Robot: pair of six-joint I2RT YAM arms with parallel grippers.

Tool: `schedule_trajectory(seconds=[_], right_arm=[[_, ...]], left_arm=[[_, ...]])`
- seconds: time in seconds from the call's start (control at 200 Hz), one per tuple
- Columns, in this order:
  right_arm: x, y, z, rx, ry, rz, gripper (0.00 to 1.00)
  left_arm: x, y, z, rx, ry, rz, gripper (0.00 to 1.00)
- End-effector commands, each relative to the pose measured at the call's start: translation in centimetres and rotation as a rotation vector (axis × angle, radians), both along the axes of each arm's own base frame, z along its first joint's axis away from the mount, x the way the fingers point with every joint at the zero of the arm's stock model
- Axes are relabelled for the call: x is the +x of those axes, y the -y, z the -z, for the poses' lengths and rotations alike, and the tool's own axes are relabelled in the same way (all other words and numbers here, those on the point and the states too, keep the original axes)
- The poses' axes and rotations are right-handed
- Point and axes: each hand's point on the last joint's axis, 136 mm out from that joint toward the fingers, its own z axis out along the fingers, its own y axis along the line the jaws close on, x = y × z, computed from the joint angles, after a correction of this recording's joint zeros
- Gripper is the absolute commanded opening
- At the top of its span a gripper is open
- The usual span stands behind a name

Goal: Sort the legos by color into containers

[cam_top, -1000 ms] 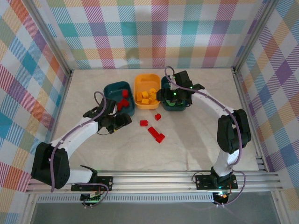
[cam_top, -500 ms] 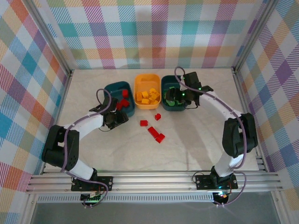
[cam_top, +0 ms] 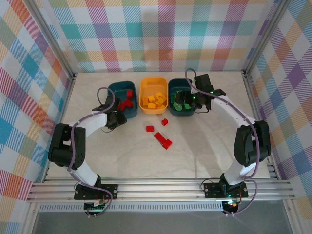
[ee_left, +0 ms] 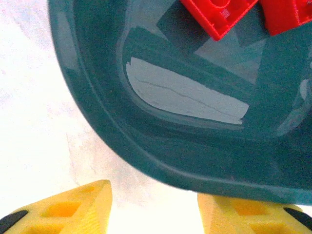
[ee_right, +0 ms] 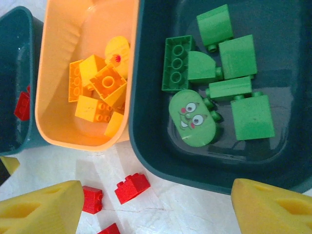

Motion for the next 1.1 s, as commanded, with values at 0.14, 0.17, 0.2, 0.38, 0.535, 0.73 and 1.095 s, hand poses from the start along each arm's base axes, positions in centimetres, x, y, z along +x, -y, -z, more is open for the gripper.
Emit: schedule_trajectory(seconds=[0.14,0.17,0.2,0.38,0.535,0.73,1.095], right_arm=[[0.3,2.6,-0.3,-0.009,-0.004,0.050,0.79],[0.4,2.7,-0.4,-0.010,0.000,0.053,0.79],[0.5,2.9,-0.4,-0.018,0.003,0.057,0.80],[2.3,6.8,1.7,-0.136,-0.039,0.176,0.81],[4.1,10.8,3.4,-0.160,-0.080,0.317,0.81],[5.0,12.6,5.5,-0.148,-0.144,0.359,0.81],[4.1,11.6,5.6,-0.089,-0.150,0.331,0.80]], left_arm=[[2.5,0.9,-4.2,-0.070,0.071,0.046,0.57],[2.3,1.5,-5.1,-0.105,0.088,0.059,0.57],[2.1,2.0,-6.4,-0.136,0.118,0.072,0.58],[2.5,-0.1,-12.7,-0.091,0.287,0.001,0.69],[5.7,-7.2,-11.2,-0.028,0.182,-0.258,0.74],[10.4,-13.2,-4.9,-0.031,-0.014,-0.397,0.69],[15.7,-9.3,2.0,-0.137,-0.143,-0.179,0.66]])
